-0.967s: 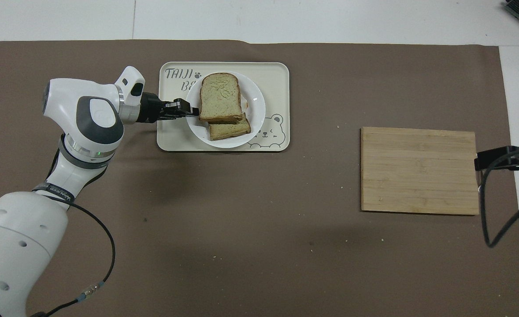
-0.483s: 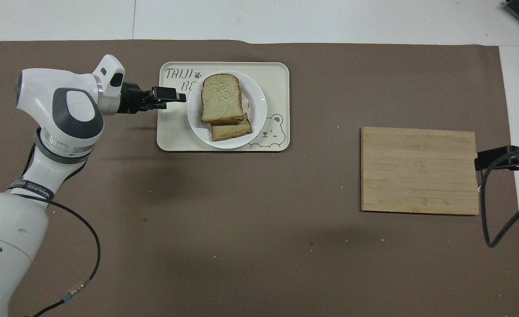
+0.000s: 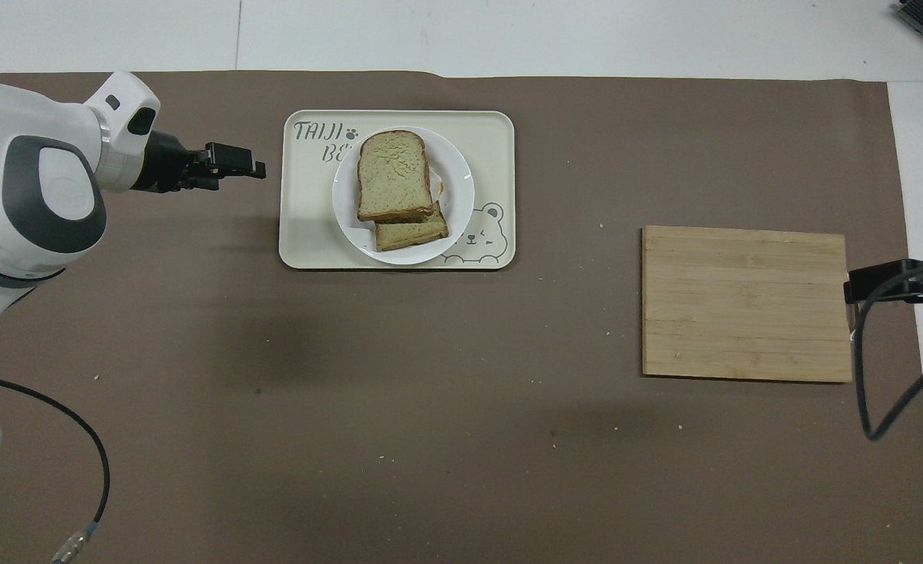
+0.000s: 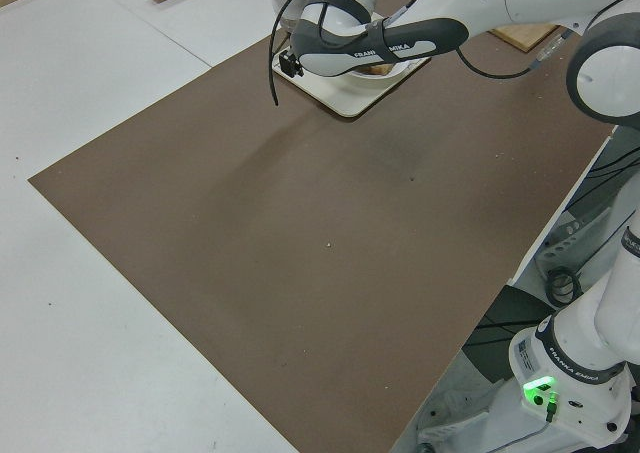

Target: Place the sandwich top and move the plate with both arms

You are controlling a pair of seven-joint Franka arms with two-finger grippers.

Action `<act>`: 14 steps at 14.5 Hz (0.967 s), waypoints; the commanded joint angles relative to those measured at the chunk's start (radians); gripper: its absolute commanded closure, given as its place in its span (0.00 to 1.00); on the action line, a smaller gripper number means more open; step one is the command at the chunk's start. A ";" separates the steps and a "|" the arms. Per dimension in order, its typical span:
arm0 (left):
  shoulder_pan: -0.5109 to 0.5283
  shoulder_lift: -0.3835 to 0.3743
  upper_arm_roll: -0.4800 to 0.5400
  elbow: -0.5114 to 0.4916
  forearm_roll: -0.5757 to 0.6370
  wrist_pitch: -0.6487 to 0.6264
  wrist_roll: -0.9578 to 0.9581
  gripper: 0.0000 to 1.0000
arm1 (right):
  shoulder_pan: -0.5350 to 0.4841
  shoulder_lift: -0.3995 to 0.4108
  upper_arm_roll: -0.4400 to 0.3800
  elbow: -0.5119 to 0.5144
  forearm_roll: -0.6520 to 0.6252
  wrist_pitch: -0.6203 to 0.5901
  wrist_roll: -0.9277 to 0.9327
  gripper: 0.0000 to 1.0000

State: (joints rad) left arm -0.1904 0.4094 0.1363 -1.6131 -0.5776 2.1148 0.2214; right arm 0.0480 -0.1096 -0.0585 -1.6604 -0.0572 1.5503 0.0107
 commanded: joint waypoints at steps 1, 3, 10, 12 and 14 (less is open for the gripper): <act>0.000 -0.066 0.040 -0.024 0.120 -0.061 -0.024 0.00 | -0.007 0.005 0.005 0.011 0.008 -0.002 0.011 0.00; 0.000 -0.116 0.063 -0.021 0.223 -0.117 -0.025 0.00 | -0.007 0.005 0.005 0.011 0.008 -0.002 0.011 0.00; -0.003 -0.287 0.078 0.002 0.505 -0.309 -0.063 0.00 | -0.007 0.005 0.003 0.011 0.008 -0.004 0.011 0.00; -0.015 -0.302 0.078 0.028 0.533 -0.372 -0.091 0.00 | -0.007 0.005 0.003 0.011 0.008 -0.004 0.011 0.00; -0.015 -0.307 0.074 0.033 0.530 -0.392 -0.109 0.00 | -0.007 0.005 0.003 0.011 0.008 -0.004 0.011 0.00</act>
State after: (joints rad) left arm -0.1921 0.1025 0.2086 -1.5938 -0.0733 1.7552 0.1474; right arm 0.0479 -0.1096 -0.0586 -1.6604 -0.0572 1.5502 0.0107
